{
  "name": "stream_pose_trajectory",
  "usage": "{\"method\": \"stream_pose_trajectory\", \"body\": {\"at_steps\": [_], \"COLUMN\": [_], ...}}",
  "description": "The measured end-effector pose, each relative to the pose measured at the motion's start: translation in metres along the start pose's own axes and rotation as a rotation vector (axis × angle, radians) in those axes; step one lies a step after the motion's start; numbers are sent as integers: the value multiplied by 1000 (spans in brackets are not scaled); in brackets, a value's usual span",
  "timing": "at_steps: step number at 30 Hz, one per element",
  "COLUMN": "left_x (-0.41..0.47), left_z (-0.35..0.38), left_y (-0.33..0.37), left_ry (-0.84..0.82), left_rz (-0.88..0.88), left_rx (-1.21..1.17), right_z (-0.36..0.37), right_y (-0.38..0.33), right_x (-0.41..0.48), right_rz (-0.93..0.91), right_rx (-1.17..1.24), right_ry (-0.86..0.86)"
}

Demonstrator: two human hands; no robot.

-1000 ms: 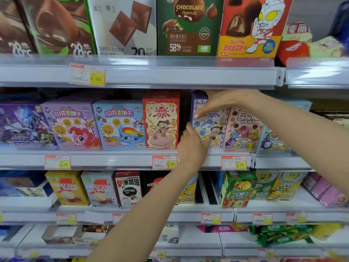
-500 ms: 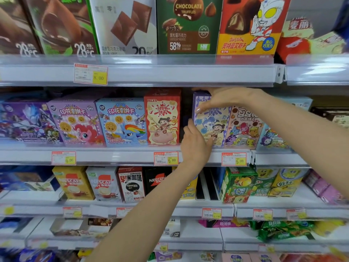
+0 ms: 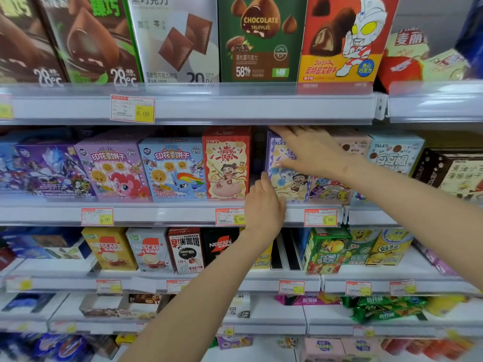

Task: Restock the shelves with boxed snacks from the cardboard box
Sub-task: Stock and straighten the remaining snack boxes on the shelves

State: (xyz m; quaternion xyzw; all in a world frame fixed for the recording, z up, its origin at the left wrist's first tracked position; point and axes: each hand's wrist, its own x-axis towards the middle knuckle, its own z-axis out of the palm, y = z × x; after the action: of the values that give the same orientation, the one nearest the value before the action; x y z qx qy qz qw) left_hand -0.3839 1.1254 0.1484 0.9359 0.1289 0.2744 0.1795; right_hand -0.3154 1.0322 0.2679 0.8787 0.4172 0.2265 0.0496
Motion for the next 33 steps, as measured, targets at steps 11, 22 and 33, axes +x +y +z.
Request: {"method": "stream_pose_trajectory", "body": {"at_steps": [11, 22, 33], "left_x": [-23, 10, -6], "left_z": [-38, -41, -42], "left_y": [-25, 11, -18], "left_ry": [17, -209, -122], "left_rz": [116, -189, -80], "left_rx": [-57, -520, -415], "right_z": [39, 4, 7], "right_y": [-14, -11, -18], "right_x": [-73, -27, -25], "right_rz": [-350, 36, 76], "right_rx": [124, 205, 188], "right_ry": [516, 60, 218]}}
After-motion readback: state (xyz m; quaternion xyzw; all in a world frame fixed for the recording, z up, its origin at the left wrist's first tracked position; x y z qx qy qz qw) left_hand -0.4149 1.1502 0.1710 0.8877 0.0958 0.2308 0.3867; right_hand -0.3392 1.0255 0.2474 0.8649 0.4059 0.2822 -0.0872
